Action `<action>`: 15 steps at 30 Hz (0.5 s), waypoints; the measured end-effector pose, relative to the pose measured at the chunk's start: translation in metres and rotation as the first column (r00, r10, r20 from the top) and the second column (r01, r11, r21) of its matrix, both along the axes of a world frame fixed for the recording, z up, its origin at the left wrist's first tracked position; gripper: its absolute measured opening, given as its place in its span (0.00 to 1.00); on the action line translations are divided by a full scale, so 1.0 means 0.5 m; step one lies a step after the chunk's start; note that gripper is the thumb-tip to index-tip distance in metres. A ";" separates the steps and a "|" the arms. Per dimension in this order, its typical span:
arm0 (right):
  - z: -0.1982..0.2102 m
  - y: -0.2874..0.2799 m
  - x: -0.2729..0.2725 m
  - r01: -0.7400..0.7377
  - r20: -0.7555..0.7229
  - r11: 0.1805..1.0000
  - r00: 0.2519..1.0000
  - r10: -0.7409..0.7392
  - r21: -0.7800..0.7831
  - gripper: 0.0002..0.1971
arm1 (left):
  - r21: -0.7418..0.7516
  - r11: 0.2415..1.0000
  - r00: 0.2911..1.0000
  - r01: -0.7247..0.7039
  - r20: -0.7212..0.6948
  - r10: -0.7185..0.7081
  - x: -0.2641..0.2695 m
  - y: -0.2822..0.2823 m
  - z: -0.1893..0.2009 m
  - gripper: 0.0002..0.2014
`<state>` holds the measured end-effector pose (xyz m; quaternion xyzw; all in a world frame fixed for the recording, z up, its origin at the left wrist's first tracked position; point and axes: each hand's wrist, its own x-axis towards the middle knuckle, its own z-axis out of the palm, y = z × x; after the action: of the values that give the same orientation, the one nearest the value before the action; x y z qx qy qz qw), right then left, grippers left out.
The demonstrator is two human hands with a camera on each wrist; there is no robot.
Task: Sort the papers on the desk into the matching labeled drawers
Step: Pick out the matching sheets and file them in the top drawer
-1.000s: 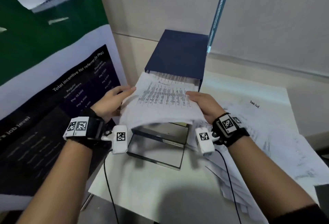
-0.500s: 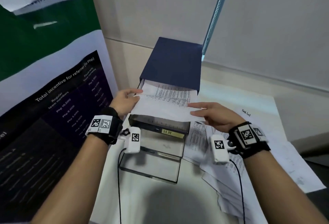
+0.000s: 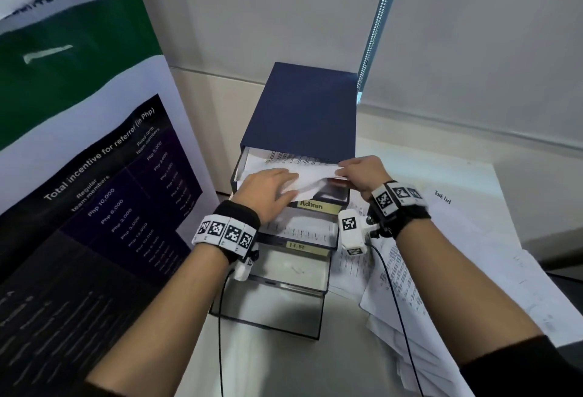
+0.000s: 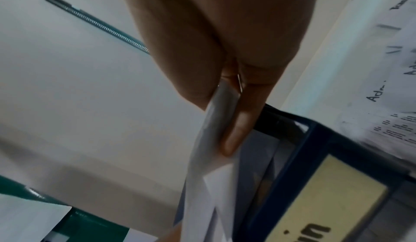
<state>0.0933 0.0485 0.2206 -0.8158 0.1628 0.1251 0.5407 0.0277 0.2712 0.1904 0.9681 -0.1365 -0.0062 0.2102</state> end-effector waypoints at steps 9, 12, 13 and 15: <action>0.014 -0.011 -0.035 -0.029 -0.127 0.935 0.989 0.079 0.354 0.12 | -0.023 0.998 0.994 0.059 -0.086 -0.061 0.028 0.005 0.002 0.36; 0.001 -0.019 -0.042 0.124 -0.164 0.845 0.985 -0.044 0.520 0.12 | -0.087 0.988 0.991 0.130 0.043 -0.127 0.013 0.011 0.012 0.33; -0.005 -0.021 -0.044 0.139 -0.169 0.837 0.984 -0.057 0.529 0.12 | -0.086 0.985 0.985 0.148 0.098 -0.139 0.013 0.014 0.014 0.26; -0.010 -0.019 -0.055 0.070 -0.144 0.890 0.990 -0.005 0.451 0.11 | -0.068 0.987 0.978 0.144 0.158 -0.132 0.024 0.031 0.009 0.20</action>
<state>0.0656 0.0390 0.2156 -0.6526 0.1821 0.2059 0.7061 0.0395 0.2867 0.1951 0.9448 -0.2194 0.0590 0.2361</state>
